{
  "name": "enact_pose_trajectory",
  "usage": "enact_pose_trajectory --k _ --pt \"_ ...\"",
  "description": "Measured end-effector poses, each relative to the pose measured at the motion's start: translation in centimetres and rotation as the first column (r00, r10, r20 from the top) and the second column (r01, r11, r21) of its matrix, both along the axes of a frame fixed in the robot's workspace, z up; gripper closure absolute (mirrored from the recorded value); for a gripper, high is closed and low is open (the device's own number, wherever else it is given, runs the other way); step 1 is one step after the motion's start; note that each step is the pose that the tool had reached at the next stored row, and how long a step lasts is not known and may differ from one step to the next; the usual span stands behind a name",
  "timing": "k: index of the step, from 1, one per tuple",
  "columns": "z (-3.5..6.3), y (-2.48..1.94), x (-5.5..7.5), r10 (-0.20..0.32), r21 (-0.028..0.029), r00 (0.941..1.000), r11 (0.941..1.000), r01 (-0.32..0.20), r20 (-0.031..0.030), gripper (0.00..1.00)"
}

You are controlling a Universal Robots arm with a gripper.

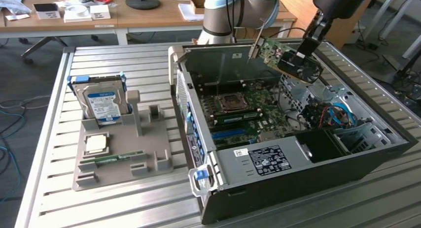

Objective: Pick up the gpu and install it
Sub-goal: 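Insert the gpu into the slot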

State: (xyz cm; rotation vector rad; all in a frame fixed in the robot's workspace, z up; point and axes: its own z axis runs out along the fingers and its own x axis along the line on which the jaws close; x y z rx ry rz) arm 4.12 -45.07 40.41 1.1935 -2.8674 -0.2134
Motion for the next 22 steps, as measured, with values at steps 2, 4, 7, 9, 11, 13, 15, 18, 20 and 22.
enact_pose_trajectory --k 2,4,7,9,11,13,15,18,20,22 --pt "-0.01 0.0 0.0 0.037 0.0 0.9993 0.9993 -0.037 0.0001 0.73" --pt "-0.02 0.0 0.0 0.074 0.0 0.9973 0.9973 -0.074 0.0 0.73" --pt "-0.03 0.0 0.0 0.127 0.0 0.9919 0.9919 -0.127 0.0001 0.73" --pt "-0.04 0.0 0.0 0.164 0.0 0.9864 0.9864 -0.164 0.0 0.73" --pt "-0.04 0.0 0.0 0.199 0.0 0.98 0.98 -0.199 0.0 0.73" --pt "-0.05 0.0 0.0 0.233 0.0 0.9724 0.9724 -0.233 0.0 0.73" --pt "-0.06 0.0 0.0 0.267 0.0001 0.9637 0.9637 -0.267 0.0001 0.73" --pt "-0.07 0.0 0.0 0.317 0.0001 0.9484 0.9484 -0.317 0.0001 0.73" --pt "-0.08 0.0 0.0 0.349 0.0 0.9372 0.9372 -0.349 0.0 0.73" --pt "-0.08 0.0 0.0 0.379 0.0 0.9254 0.9254 -0.379 0.0 0.73"
